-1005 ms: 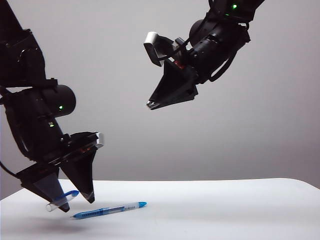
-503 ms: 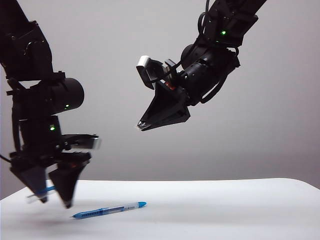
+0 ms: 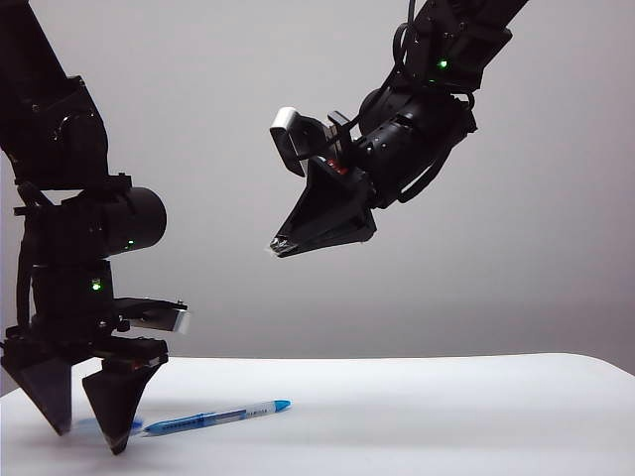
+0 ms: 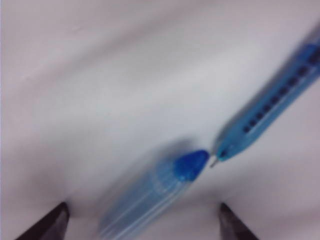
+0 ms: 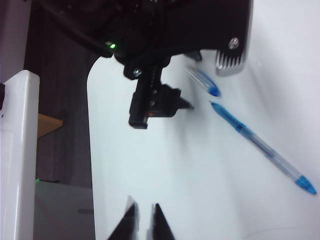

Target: Pick up the pen and remove the cap.

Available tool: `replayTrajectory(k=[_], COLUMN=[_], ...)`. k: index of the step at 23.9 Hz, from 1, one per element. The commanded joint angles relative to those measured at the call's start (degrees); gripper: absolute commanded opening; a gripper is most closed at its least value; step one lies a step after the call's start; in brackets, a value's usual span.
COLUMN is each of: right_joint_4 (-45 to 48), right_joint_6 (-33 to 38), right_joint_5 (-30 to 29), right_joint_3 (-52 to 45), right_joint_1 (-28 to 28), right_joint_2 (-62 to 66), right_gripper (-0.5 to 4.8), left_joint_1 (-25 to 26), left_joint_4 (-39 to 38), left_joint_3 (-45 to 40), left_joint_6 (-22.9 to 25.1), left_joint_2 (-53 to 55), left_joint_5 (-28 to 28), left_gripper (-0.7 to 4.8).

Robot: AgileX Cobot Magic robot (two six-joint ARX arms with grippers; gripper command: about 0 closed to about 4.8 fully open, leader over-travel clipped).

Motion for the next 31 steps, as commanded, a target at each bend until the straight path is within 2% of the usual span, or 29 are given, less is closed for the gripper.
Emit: replayTrajectory(k=[1,3,5,10,13,18,22,25,31], right_joint_4=[-0.15,-0.20,-0.48,-3.67,-5.90,-10.29,-11.67,-10.91,-8.15], right_joint_6=[0.02,0.04,0.13,0.02,-0.39,-0.61,-0.17,2.78,6.80], right_joint_5=[-0.66,-0.61,-0.59,0.17,2.21,9.79,15.15,24.59,29.31], right_joint_3=[0.33,0.33,0.33,0.33,0.33,0.26,0.22,0.17,0.09], right_joint_1=[0.09,0.11,0.31,0.31,0.35,0.39,0.39,0.39,0.42], right_joint_2=[-0.35,-0.35,-0.35,-0.87,-2.12,-5.66,-8.74,-11.65,-17.42], right_gripper=[0.53,0.53,0.53,0.51,0.20,0.07,-0.05,-0.05,-0.05], left_joint_1=[0.20,0.02,0.02,0.02,0.02,0.00,0.00,0.00,0.00], left_joint_4=[0.63,-0.61,-4.96,-14.08,-18.86,-28.50,-28.41,-29.11,-30.77], left_joint_3=[-0.11,-0.09,-0.09,-0.09,-0.11,-0.20,-0.24,-0.63,-3.39], left_joint_6=[-0.33,0.31,0.98,0.92,0.15,-3.34,-4.96,-6.27,-7.50], left_joint_2=[-2.91,-5.38,-8.68,-17.33,-22.32,-29.79,-36.70,-44.04,-54.73], left_joint_5=[-1.27,-1.25,-0.17,-1.51,-2.12,-3.19,-3.15,-3.19,-6.71], left_gripper=[4.09,4.09,4.09,4.06,4.03,4.03,3.99,3.99,3.99])
